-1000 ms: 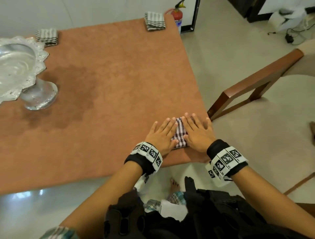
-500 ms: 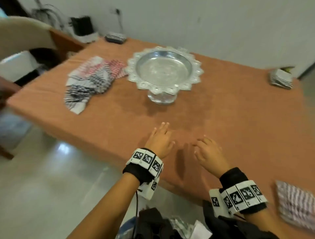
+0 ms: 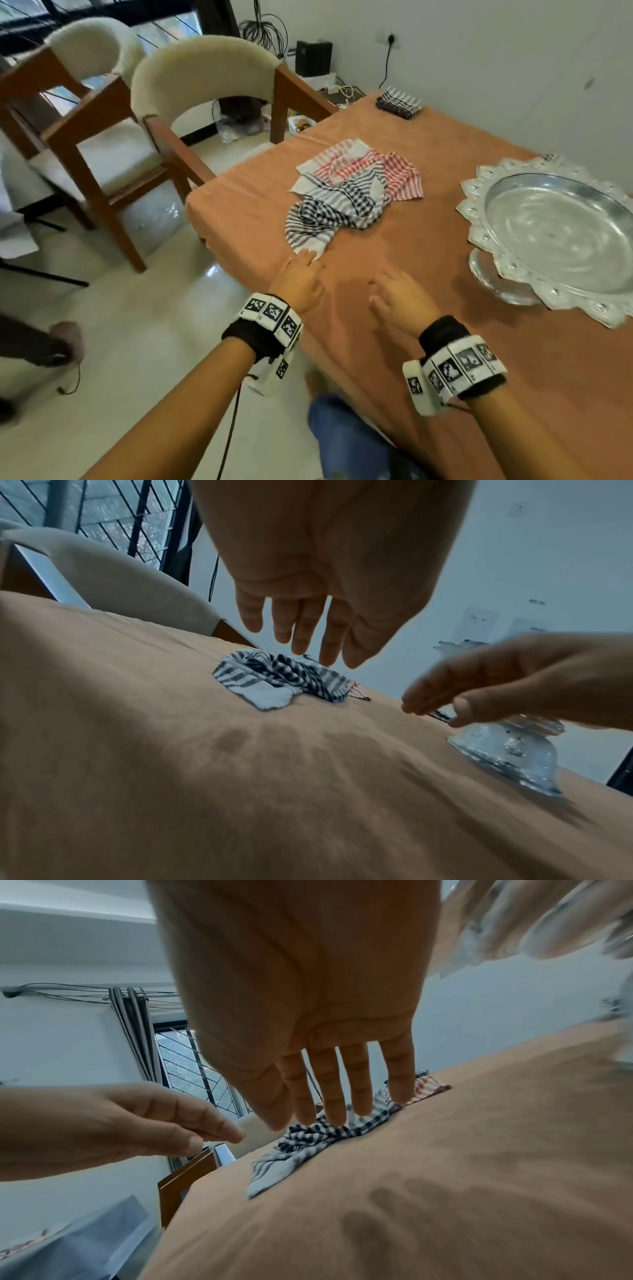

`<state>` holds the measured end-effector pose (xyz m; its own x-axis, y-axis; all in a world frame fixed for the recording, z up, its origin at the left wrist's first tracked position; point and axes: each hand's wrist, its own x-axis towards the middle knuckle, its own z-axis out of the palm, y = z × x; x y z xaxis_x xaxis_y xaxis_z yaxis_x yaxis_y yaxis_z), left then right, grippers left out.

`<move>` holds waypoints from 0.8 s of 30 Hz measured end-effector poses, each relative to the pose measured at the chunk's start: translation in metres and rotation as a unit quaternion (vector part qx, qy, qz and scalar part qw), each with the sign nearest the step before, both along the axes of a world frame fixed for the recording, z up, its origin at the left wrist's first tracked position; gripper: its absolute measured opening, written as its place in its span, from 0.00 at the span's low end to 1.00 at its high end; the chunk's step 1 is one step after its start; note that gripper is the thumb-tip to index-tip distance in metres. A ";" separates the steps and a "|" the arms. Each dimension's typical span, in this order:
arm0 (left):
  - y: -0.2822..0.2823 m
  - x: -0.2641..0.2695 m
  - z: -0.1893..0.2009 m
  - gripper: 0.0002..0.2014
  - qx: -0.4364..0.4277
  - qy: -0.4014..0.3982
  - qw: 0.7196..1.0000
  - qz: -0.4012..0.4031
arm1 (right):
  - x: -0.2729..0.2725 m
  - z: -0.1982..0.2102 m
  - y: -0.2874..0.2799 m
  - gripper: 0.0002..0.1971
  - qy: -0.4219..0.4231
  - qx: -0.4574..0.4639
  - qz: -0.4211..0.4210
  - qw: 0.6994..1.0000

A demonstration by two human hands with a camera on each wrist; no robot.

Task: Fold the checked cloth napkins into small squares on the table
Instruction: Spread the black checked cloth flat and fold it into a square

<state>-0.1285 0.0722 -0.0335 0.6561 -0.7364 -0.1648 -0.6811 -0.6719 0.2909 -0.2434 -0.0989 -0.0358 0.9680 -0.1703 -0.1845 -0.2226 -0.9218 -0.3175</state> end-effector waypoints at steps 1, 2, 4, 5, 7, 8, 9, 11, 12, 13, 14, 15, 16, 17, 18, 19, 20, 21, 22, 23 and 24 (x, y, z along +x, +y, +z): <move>-0.004 0.010 0.000 0.21 -0.007 -0.010 1.000 -0.009 | 0.019 0.001 -0.005 0.17 -0.005 -0.011 -0.003 1.000; -0.009 0.021 -0.001 0.21 -0.016 -0.019 0.999 -0.020 | 0.039 0.000 -0.010 0.18 -0.012 -0.020 -0.012 1.000; -0.019 0.049 -0.005 0.20 -0.030 -0.020 0.999 -0.037 | 0.084 -0.005 -0.022 0.21 -0.024 -0.045 -0.039 0.998; -0.023 0.062 -0.004 0.19 -0.023 -0.014 0.999 -0.041 | 0.107 -0.008 -0.028 0.22 -0.014 -0.060 -0.054 0.997; -0.029 0.080 -0.003 0.18 -0.024 -0.009 0.998 -0.060 | 0.139 -0.009 -0.034 0.23 0.039 -0.090 -0.091 0.991; -0.032 0.092 -0.003 0.17 -0.023 0.002 0.997 -0.075 | 0.153 -0.010 -0.037 0.22 0.068 -0.093 -0.114 0.987; -0.034 0.101 -0.003 0.16 -0.017 0.009 0.996 -0.089 | 0.163 -0.013 -0.039 0.20 0.086 -0.095 -0.130 0.983; -0.039 0.121 0.000 0.20 -0.024 -0.008 0.993 -0.115 | 0.178 -0.015 -0.041 0.17 0.071 -0.095 -0.138 0.983; -0.042 0.130 0.002 0.22 -0.027 -0.017 0.992 -0.118 | 0.181 -0.015 -0.039 0.16 0.031 -0.093 -0.133 0.986; -0.044 0.140 0.005 0.25 -0.037 -0.015 0.994 -0.105 | 0.184 -0.014 -0.035 0.15 -0.018 -0.087 -0.127 0.988; -0.046 0.147 0.006 0.27 -0.065 -0.019 0.993 -0.092 | 0.183 -0.010 -0.030 0.14 -0.063 -0.074 -0.121 0.988; -0.048 0.153 0.007 0.28 -0.087 -0.014 0.992 -0.088 | 0.180 -0.005 -0.023 0.17 -0.093 -0.058 -0.114 0.987; -0.051 0.158 0.007 0.29 -0.112 -0.009 0.989 -0.092 | 0.178 0.001 -0.018 0.21 -0.120 -0.041 -0.105 0.986; -0.054 0.162 0.007 0.29 -0.131 -0.003 0.987 -0.098 | 0.174 0.008 -0.012 0.22 -0.142 -0.027 -0.099 0.985; -0.059 0.169 0.005 0.28 -0.150 -0.005 0.982 -0.113 | 0.171 0.016 -0.008 0.21 -0.165 -0.023 -0.091 0.982; -0.063 0.175 0.004 0.28 -0.166 -0.010 0.978 -0.127 | 0.168 0.022 -0.004 0.19 -0.185 -0.030 -0.082 0.979; -0.069 0.181 0.004 0.26 -0.187 -0.021 0.971 -0.146 | 0.165 0.028 -0.002 0.17 -0.210 -0.047 -0.078 0.973; -0.072 0.186 0.008 0.23 -0.199 -0.022 0.967 -0.156 | 0.161 0.035 0.000 0.15 -0.235 -0.060 -0.075 0.967; -0.074 0.191 0.015 0.19 -0.214 -0.024 0.963 -0.163 | 0.156 0.041 0.001 0.14 -0.260 -0.067 -0.078 0.960; -0.075 0.196 0.023 0.17 -0.231 -0.014 0.958 -0.167 | 0.148 0.048 0.003 0.14 -0.274 -0.065 -0.089 0.955; -0.074 0.202 0.029 0.17 -0.254 0.000 0.953 -0.164 | 0.140 0.055 0.005 0.15 -0.277 -0.058 -0.101 0.954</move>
<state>0.0732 -0.0013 -0.0049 0.3768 -0.8864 0.2688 -0.8305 -0.1948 0.5219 -0.1031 -0.0939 0.0195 0.8565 -0.3526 0.3770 -0.2280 -0.9137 -0.3365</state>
